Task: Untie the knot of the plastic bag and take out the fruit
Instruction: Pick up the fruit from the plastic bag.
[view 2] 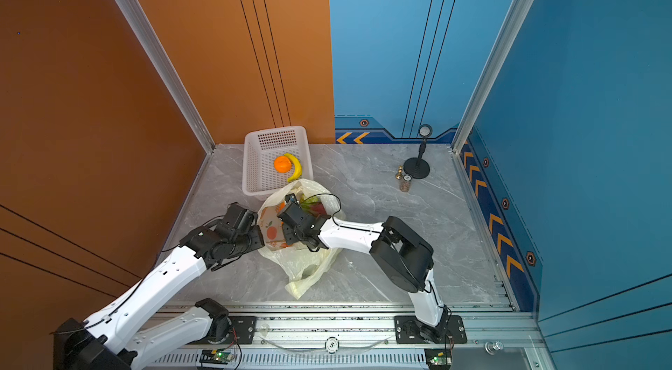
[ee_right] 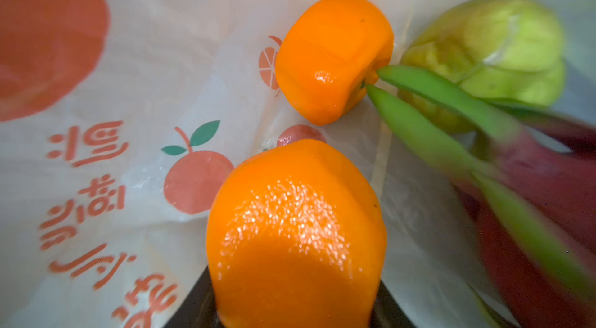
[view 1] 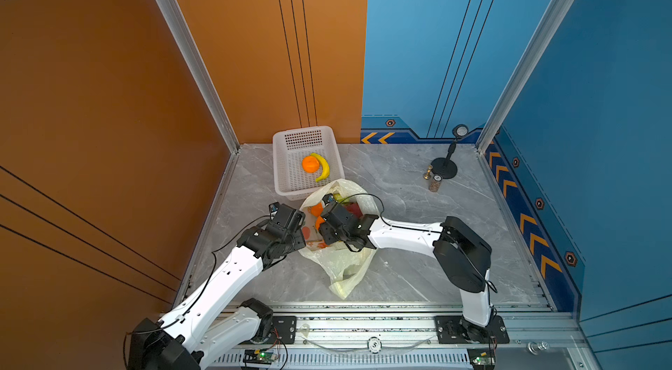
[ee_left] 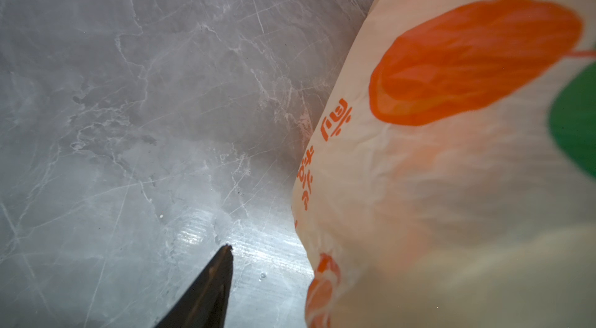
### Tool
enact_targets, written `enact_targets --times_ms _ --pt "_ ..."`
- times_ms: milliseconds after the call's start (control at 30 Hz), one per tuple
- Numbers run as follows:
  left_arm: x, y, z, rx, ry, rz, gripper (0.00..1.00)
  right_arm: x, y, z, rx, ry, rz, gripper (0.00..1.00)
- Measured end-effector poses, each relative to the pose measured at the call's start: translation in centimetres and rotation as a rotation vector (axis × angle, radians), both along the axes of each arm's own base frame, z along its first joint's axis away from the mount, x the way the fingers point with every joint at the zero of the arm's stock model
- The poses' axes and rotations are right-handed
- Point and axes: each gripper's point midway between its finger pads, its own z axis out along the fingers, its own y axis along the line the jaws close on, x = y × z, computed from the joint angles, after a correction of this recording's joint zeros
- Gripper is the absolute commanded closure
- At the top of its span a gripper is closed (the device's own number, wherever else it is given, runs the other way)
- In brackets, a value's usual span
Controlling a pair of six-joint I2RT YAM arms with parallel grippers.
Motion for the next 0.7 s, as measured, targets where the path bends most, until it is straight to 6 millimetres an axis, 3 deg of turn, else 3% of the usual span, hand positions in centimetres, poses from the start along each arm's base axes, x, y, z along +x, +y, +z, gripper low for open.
enact_targets --times_ms 133,267,567,700 --pt "0.4 -0.2 0.2 0.001 0.001 0.0 0.42 -1.4 -1.2 2.5 0.039 -0.021 0.011 0.57" --pt "0.5 -0.3 0.1 0.005 0.007 -0.002 0.41 -2.6 -2.5 3.7 0.058 -0.027 0.02 0.58" --pt "0.9 -1.4 1.9 0.036 -0.052 -0.092 0.22 -5.3 -5.6 6.3 0.115 -0.02 0.047 0.58" --pt "1.3 -2.2 4.2 0.055 -0.121 -0.189 0.16 -6.0 -6.6 8.8 0.152 -0.035 0.051 0.58"
